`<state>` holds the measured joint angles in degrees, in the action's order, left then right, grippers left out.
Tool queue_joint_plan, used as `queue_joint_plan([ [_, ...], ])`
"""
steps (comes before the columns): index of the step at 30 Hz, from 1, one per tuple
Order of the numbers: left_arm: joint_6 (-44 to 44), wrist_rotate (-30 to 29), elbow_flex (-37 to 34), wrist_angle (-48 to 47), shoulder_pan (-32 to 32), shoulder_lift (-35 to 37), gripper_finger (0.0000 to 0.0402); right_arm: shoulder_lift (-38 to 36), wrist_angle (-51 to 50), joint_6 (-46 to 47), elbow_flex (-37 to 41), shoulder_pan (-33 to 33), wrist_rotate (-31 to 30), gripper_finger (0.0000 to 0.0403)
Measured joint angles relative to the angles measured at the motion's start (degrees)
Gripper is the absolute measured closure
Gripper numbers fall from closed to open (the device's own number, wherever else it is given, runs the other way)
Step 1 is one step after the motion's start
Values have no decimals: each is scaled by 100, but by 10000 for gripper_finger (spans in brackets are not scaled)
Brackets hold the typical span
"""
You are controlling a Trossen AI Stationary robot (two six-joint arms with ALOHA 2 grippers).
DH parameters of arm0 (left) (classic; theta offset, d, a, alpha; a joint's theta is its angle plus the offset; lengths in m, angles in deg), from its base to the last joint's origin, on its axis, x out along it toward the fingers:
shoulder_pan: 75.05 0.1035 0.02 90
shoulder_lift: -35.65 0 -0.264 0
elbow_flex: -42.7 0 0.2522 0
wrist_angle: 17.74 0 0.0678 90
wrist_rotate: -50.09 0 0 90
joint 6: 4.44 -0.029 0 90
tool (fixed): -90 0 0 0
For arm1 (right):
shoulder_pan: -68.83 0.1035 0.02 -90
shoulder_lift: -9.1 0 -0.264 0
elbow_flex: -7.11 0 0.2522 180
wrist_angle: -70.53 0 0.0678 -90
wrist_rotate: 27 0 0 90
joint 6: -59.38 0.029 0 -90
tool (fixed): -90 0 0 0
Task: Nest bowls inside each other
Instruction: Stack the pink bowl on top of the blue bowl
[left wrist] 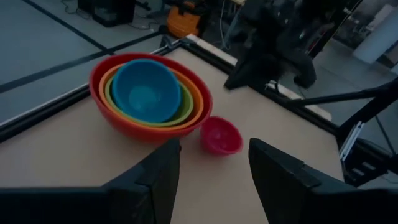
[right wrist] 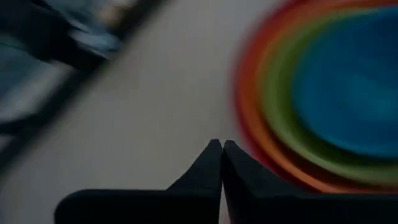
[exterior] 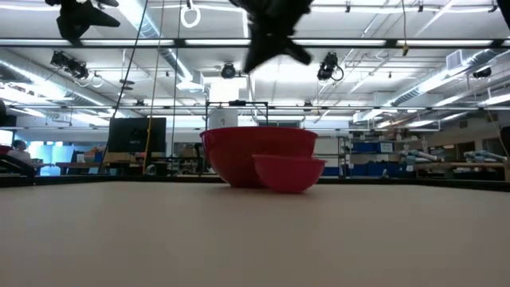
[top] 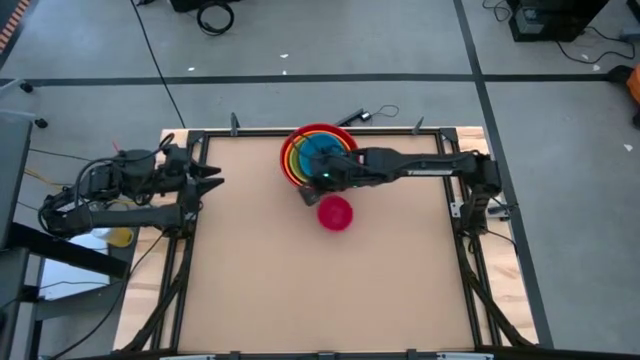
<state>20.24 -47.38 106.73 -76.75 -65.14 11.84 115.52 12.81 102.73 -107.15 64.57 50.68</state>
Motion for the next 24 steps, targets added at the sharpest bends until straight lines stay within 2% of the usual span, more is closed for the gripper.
queue_joint_plan([
  [4, -74, -79, -1, -79, 0, -17, 209, -242, -1523, 254, -1, -16, -171, 352],
  [8, -145, -377, -1, -77, 0, -17, 209, -255, -2016, 450, 239, -22, 377, 313],
  [16, -193, -834, -1, -38, 0, -22, 209, -251, -1592, 1317, 1349, -38, 250, 213],
  [20, -262, -839, -1, -40, -2, -22, 209, -252, -887, 1505, 2052, -228, 821, 181],
  [24, -268, -844, -1, -40, -2, -22, 209, -252, 357, 1380, 2836, -333, 1298, 178],
])
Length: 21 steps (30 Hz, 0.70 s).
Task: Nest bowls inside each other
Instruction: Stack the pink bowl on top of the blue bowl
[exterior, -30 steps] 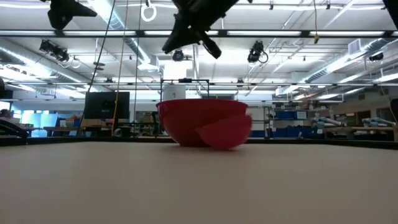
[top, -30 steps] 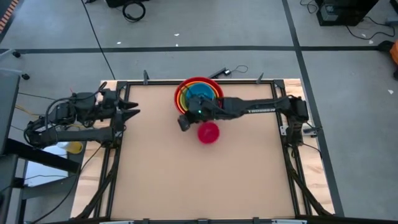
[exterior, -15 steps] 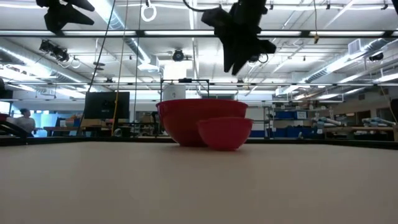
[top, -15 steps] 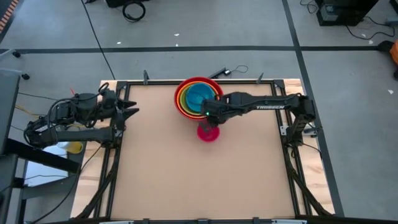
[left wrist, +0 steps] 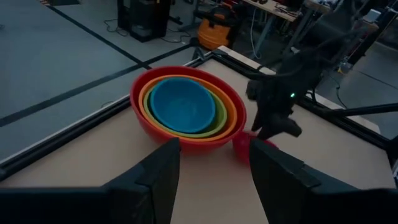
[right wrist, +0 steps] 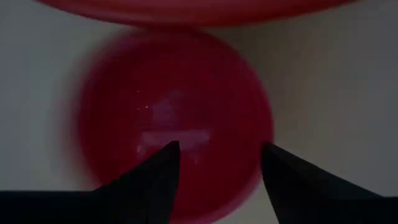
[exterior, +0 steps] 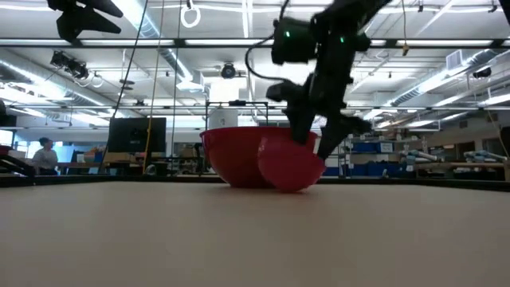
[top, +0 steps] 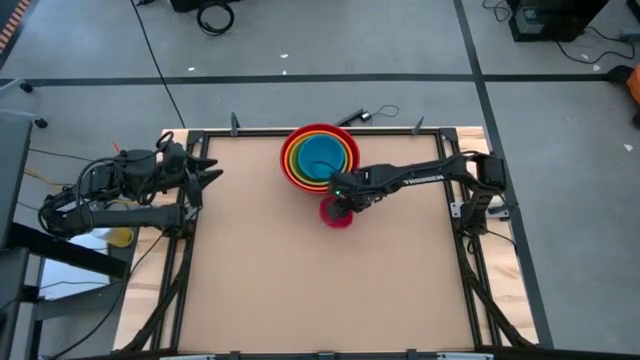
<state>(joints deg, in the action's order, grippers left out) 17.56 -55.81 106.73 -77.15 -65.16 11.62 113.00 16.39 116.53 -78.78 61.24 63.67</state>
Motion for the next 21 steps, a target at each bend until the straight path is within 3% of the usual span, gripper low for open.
queue_joint_plan([
  [5, 75, -160, 0, -2, 0, 0, 209, 2, 687, -21, 431, -91, 220, 234],
  [10, 124, -249, 0, -2, 1, 0, 209, 2, 865, -696, 56, -72, 407, 380],
  [16, 383, -541, 0, -4, 2, 0, 209, 2, 828, -1485, -926, -122, 499, 397],
  [21, 612, -592, -2, -7, 2, -37, 209, -13, 334, -1794, -1667, -256, 194, 382],
])
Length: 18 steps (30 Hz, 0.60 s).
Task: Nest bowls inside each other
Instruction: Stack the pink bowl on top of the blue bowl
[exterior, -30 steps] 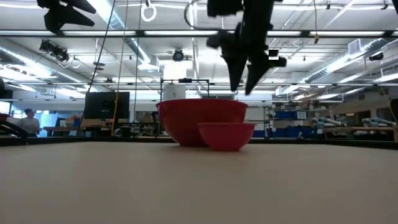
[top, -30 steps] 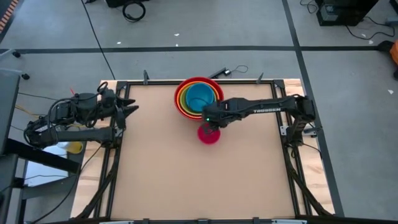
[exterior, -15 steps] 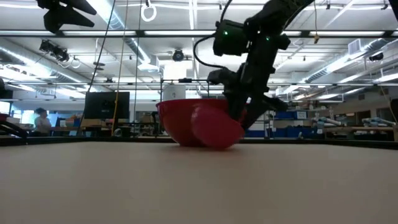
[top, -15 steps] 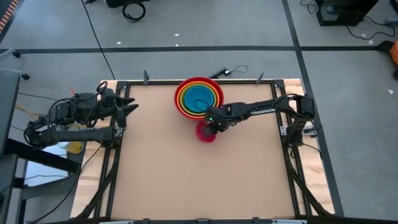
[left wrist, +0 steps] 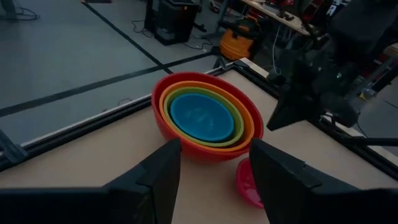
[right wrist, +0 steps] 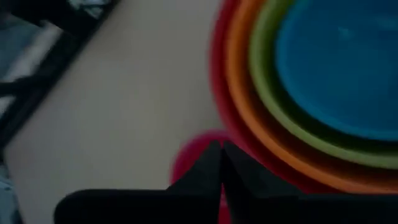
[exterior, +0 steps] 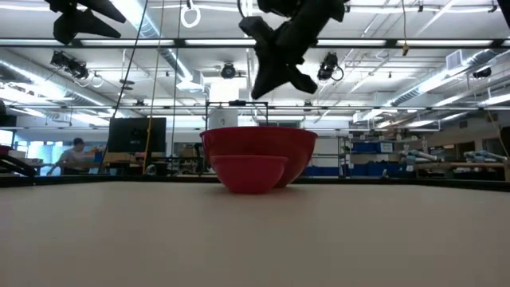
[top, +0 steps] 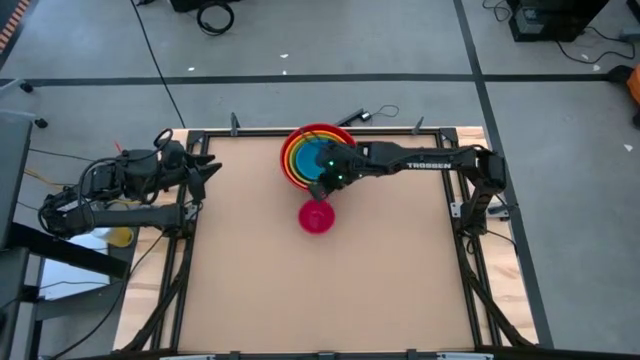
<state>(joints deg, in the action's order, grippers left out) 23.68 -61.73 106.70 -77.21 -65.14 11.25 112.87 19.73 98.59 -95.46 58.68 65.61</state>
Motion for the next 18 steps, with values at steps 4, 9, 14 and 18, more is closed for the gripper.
queue_joint_plan([
  [4, 197, -2, 0, -12, 0, -47, 209, 4, -1094, -105, -118, 62, 75, 353],
  [9, 284, -2, 0, -105, 0, -133, 209, 9, -1352, -107, 342, 478, -111, 296],
  [14, 293, -4, 0, -135, 0, -270, 209, 7, -976, 926, 842, 451, -475, 231],
  [18, 156, -4, -1, -141, 0, -416, 209, 17, 126, 1402, 1407, 350, -142, 190],
])
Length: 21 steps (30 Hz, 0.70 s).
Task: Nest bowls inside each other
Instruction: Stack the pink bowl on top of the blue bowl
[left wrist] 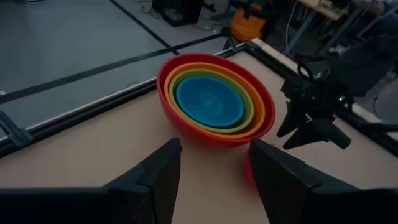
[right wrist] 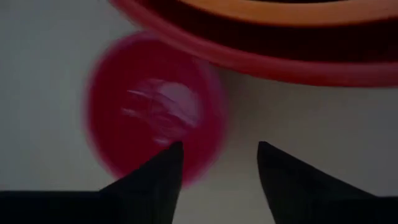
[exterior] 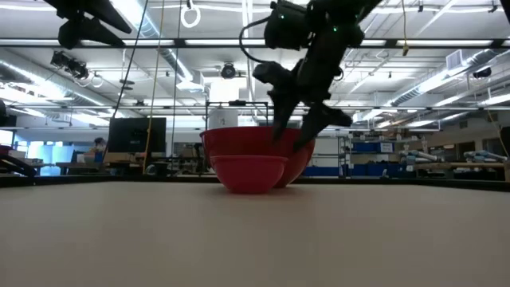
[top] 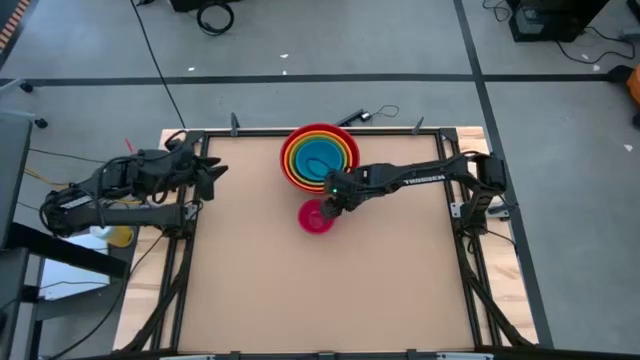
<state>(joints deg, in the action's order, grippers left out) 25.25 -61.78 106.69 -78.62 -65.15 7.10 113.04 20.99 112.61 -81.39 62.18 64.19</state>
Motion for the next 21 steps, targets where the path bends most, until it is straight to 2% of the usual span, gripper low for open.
queue_joint_plan([
  [4, -76, -4, 1, 1, 0, -188, 209, 17, 1196, 293, 602, -23, 16, 179],
  [7, -79, -4, 1, -14, -2, -345, 209, 101, 1517, 401, 858, -43, 27, 195],
  [10, -118, -4, -1, -34, -2, -495, 209, 201, 1548, 370, 989, -58, 61, 238],
  [13, -134, -4, 1, -33, -2, -643, 209, 166, 1714, 239, 1001, -69, 357, 320],
  [15, -129, -2, 0, -32, -2, -722, 209, 111, 1821, 34, 903, -66, 625, 376],
  [19, -54, 6, -1, -25, -2, -841, 209, 31, 1981, -301, 154, -27, 1042, 376],
  [21, -48, 10, -1, -27, -1, -870, 209, 22, 1954, -651, -331, -31, 981, 380],
])
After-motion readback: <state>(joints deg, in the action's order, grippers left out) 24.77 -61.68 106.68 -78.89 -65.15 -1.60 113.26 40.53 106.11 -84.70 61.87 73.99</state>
